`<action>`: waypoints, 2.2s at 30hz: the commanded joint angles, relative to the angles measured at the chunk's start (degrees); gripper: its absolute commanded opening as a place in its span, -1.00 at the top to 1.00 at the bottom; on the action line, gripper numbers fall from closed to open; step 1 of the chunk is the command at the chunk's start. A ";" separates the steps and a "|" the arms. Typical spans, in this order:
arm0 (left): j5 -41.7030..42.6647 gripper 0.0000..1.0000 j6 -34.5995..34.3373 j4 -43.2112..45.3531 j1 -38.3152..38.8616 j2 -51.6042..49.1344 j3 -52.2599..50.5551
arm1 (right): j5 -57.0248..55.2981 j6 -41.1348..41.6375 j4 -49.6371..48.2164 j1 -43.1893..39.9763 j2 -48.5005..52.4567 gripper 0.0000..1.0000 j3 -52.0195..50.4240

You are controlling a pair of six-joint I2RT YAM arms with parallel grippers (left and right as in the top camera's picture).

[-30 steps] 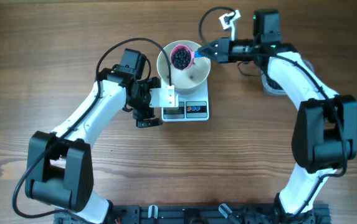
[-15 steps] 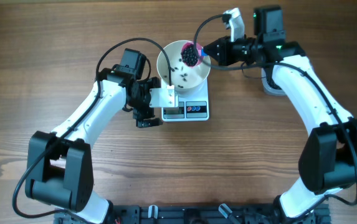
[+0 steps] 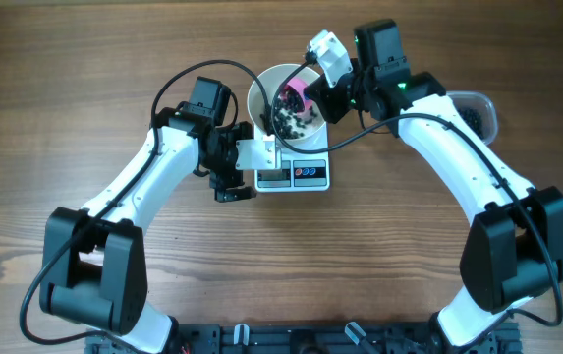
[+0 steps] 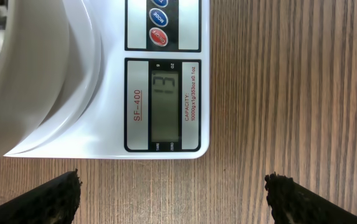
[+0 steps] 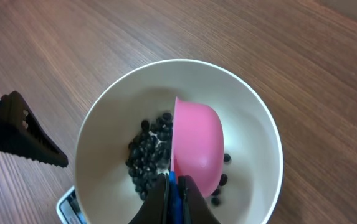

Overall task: Scoop item into bowl and weigh 150g on scale
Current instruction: 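Tip the scoop with the right gripper to pour beans into bowl, then return the empty scoop with the right gripper to the bean tub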

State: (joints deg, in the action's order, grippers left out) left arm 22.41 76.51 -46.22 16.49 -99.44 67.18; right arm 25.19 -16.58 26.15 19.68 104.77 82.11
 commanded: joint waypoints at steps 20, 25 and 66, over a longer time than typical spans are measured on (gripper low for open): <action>1.14 -1.00 1.07 -0.02 -0.15 -0.59 -0.59 | -5.42 -17.88 3.98 3.56 -10.47 0.91 0.81; 1.14 -1.00 1.07 -0.02 -0.15 -0.59 -0.59 | -5.40 -17.68 3.91 3.56 -10.47 0.91 0.81; 1.14 -1.00 1.07 -0.02 -0.15 -0.59 -0.59 | -10.95 -4.50 20.57 -36.59 -12.96 0.91 -2.10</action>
State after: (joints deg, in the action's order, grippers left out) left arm 22.41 76.51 -46.19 16.49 -99.44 67.13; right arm 15.77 -21.26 47.24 -17.04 89.27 80.86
